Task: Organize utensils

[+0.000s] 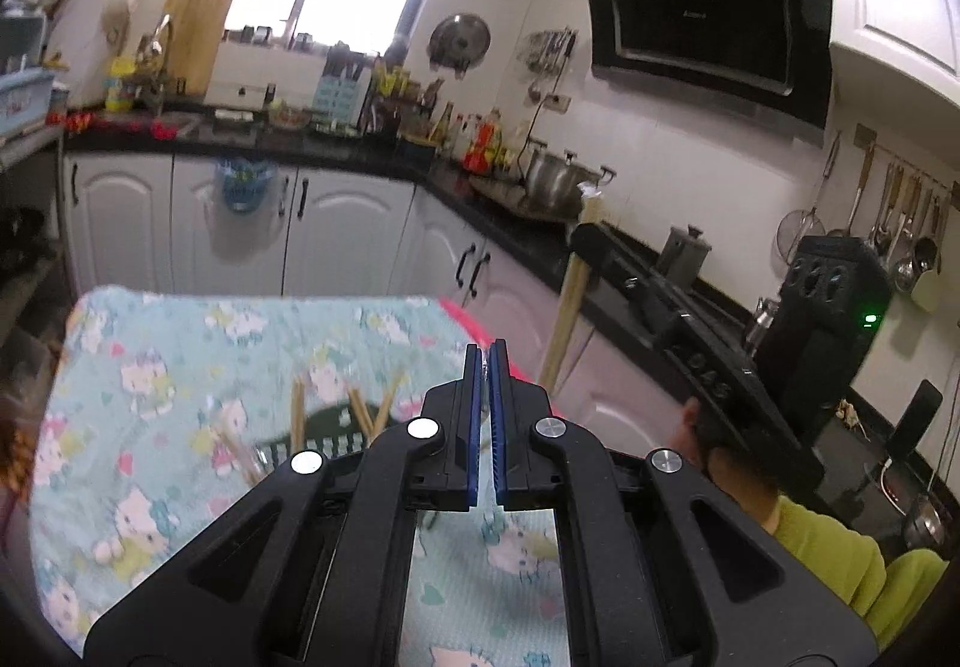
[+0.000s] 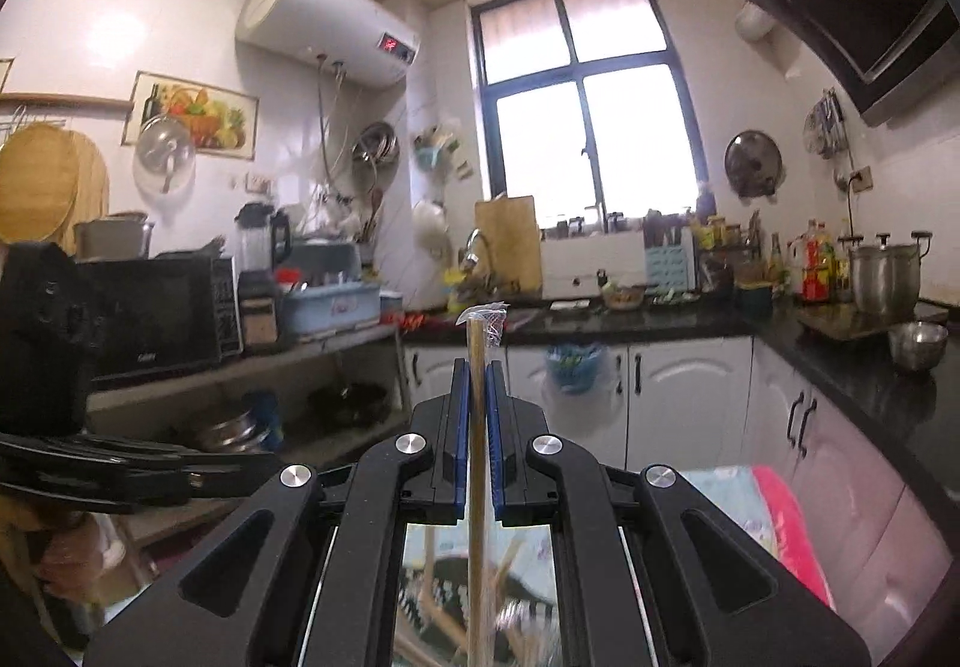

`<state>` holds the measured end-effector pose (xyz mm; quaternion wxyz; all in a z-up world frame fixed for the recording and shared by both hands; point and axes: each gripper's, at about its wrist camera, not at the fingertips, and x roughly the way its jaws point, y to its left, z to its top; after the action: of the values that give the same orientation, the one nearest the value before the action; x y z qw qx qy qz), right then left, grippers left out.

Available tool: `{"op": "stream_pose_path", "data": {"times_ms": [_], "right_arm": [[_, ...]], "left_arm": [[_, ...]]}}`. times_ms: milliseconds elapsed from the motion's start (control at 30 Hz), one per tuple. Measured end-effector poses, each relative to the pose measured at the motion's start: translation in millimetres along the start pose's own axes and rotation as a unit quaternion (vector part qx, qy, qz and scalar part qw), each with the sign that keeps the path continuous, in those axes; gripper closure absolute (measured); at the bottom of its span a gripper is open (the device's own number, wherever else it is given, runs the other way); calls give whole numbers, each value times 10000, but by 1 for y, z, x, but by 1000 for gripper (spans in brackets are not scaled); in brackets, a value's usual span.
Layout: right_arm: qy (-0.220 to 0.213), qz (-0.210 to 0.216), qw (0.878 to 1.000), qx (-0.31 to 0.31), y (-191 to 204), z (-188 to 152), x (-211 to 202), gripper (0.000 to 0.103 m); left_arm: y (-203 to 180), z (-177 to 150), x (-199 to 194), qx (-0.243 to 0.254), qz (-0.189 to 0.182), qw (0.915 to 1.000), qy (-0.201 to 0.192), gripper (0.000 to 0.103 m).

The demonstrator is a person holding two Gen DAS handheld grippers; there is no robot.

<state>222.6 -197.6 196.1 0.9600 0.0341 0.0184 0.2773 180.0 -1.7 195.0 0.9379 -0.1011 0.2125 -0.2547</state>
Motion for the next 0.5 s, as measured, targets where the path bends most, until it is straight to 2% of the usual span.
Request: {"op": "stream_pose_path", "data": {"times_ms": [333,500], "right_arm": [[-278,-233,9992,-188,0,27,30,97],[-377,-325,9984,-273,1,29,42,97]], "left_arm": [[-2,57,-24,342,373,9973,-536,102],[-1,67,-20,381,466,9964,-604,102]]}}
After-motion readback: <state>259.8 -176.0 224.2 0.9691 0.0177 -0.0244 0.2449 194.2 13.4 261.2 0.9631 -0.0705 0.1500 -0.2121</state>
